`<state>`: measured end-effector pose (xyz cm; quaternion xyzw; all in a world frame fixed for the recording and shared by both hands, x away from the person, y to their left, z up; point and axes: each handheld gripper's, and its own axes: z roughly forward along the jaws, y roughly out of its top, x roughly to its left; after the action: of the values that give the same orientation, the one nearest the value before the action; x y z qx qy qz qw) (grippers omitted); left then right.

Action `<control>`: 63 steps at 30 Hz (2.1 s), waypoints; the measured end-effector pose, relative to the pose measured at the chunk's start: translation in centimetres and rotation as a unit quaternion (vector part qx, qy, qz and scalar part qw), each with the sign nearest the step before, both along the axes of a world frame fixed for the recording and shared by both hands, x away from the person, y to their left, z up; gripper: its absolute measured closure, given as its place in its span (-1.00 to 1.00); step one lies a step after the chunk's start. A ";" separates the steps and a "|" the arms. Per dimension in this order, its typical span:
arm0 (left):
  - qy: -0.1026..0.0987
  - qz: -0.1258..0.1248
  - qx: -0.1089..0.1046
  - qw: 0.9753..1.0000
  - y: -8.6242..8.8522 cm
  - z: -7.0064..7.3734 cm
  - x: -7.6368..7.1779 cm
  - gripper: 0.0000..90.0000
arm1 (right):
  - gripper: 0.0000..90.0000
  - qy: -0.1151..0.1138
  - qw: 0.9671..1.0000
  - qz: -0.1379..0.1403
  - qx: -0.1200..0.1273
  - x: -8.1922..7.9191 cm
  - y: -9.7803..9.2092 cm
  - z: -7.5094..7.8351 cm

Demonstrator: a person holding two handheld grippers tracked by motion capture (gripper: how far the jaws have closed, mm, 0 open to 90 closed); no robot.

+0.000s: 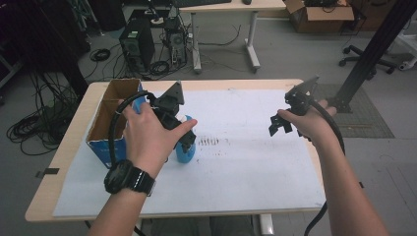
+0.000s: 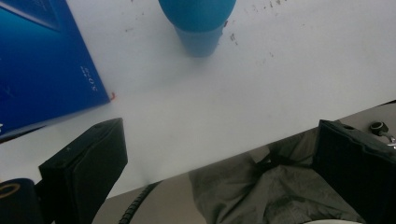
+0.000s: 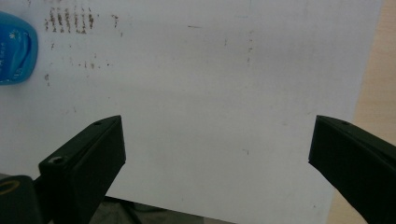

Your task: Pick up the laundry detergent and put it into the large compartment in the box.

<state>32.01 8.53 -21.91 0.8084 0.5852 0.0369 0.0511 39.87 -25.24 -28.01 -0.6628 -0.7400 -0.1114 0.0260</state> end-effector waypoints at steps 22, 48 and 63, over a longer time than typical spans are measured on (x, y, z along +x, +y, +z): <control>0.005 0.000 -0.001 1.000 -0.4 -0.2 0.7 -0.91 | -0.92 -0.001 1.000 0.000 0.001 0.0 -0.6 0.2; 0.006 0.009 -0.012 1.000 -0.5 0.6 3.3 -0.91 | -0.92 -0.011 1.000 0.009 0.005 -0.1 -0.4 0.9; 0.007 0.007 -0.004 1.000 -1.0 0.9 5.4 -0.91 | -0.92 -0.014 1.000 0.009 0.005 0.0 -0.9 1.0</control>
<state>37.37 7.50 -20.98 0.8046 0.5911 0.0291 0.0495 39.88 -26.18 -27.02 -0.6546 -0.7455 -0.1239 0.0200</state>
